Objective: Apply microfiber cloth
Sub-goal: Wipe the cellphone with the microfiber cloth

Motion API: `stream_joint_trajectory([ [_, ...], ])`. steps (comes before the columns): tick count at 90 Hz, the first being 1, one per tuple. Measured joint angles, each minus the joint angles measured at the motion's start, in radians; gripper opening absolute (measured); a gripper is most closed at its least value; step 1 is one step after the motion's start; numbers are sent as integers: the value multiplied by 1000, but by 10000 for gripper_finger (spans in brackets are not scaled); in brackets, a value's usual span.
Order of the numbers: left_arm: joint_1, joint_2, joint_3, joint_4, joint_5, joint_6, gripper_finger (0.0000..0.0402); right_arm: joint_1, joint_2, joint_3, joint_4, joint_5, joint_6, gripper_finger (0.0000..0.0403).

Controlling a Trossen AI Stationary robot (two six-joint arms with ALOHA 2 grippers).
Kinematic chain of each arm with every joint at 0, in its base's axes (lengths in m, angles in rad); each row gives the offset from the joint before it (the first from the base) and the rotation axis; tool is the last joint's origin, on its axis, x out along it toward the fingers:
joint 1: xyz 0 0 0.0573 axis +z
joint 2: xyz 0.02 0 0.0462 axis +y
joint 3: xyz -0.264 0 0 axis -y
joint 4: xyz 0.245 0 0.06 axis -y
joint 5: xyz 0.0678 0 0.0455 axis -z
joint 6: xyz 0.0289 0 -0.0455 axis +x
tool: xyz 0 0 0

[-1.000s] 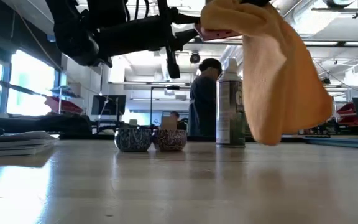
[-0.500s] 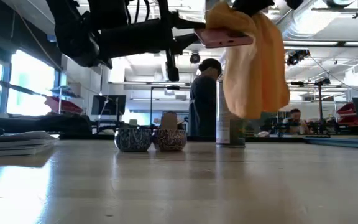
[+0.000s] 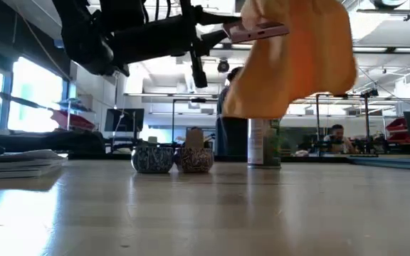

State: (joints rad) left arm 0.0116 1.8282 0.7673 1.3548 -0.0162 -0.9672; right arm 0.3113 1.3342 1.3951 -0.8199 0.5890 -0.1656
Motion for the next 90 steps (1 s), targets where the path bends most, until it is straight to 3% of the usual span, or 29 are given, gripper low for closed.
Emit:
stream_joint_trajectory([
  [17, 0, 0, -1, 83, 78, 1, 12, -31, 6, -123, 233, -197, -107, 0],
  [31, 2, 0, -1, 103, 115, 19, 12, -44, 4, -232, 447, -284, -130, 0],
  [48, 10, 0, -2, 104, 120, 22, 12, -42, 8, -308, 553, -429, -128, 0],
  [59, 11, 0, -2, 100, 112, 29, 12, -42, 8, -323, 554, -397, -128, 0],
  [77, 12, 0, -2, 86, 81, 44, 12, -59, -3, -323, 561, -175, -208, 0],
  [90, 11, 0, -2, 80, 92, 34, 12, -91, -57, -323, 568, -135, -268, 0],
])
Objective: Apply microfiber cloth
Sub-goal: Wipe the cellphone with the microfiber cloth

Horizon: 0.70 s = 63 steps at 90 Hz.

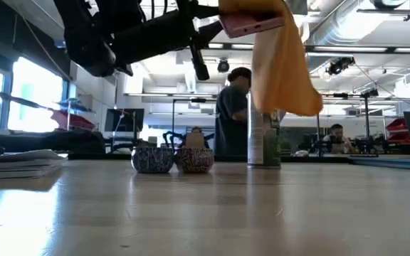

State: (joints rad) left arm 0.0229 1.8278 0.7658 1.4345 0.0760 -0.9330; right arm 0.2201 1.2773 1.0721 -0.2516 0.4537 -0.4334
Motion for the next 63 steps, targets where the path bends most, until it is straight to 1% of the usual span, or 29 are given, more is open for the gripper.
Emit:
stream_joint_trajectory([
  [9, -1, 0, 0, 0, 6, -1, 12, -29, -32, 0, 2, 12, -7, 0],
  [22, -9, -2, 2, 16, 47, -1, 12, -70, -60, -1, 1, 38, -33, 0],
  [37, -4, -2, 2, 4, 26, 0, 12, -63, -109, -2, 50, 60, -124, 0],
  [42, -6, -2, 2, 6, 27, 0, 12, -56, -122, -2, 70, 40, -124, 0],
  [52, -6, -2, 2, 4, 26, 0, 12, -52, -124, -2, 77, -45, -95, 0],
  [63, -4, -2, 2, 6, 18, 0, 12, -53, -86, -7, 74, -84, -20, 0],
])
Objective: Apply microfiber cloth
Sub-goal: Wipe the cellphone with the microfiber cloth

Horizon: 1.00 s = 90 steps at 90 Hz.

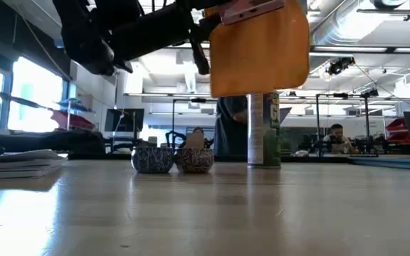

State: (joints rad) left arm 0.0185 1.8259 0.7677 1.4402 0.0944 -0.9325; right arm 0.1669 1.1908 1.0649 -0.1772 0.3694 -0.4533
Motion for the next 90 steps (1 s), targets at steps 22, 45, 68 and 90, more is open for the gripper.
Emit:
stream_joint_trajectory([
  [22, -1, 4, -3, -29, -6, 2, 12, 3, 117, 2, 20, -8, 27, 0],
  [45, 1, 5, -4, -44, -10, -5, 12, 3, 124, 2, -4, -27, 68, 0],
  [68, 1, 5, -4, -38, -2, -9, 12, 23, 77, 2, -91, -35, 127, 0],
  [90, 1, 5, -2, -36, -22, -25, 12, 62, 55, 2, -129, -25, 167, 0],
])
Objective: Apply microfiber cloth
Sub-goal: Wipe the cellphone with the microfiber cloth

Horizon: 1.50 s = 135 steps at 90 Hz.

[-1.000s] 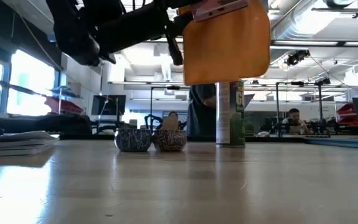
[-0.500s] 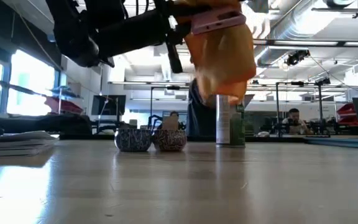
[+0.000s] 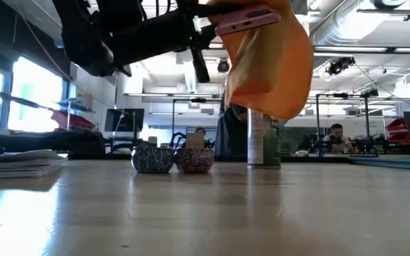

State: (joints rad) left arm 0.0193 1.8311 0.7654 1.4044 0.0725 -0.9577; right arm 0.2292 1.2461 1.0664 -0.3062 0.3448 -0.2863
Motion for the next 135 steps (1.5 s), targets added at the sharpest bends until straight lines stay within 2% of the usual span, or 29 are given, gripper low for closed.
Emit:
stream_joint_trajectory([
  [25, 1, -7, 3, 23, -167, -47, 12, 49, 7, -4, -11, -12, 67, 0],
  [60, 1, -7, 3, 48, -281, -59, 12, 95, 60, -3, -60, -46, 200, 0],
  [71, 1, -6, 3, 48, -294, -59, 12, 112, 80, -3, -51, -50, 179, 0],
  [80, -3, -6, 3, 41, -307, -59, 12, 111, 83, -3, -24, 7, 118, 0],
  [93, -28, -5, 4, 31, -343, -25, 12, 56, 83, -2, 32, 64, -13, 0],
  [107, -49, -3, 26, 2, -364, 19, 12, -48, 82, 0, 64, 52, -101, 0],
  [135, -55, -2, 41, -50, -364, -35, 12, -189, 81, 0, 106, -183, -211, 0],
])
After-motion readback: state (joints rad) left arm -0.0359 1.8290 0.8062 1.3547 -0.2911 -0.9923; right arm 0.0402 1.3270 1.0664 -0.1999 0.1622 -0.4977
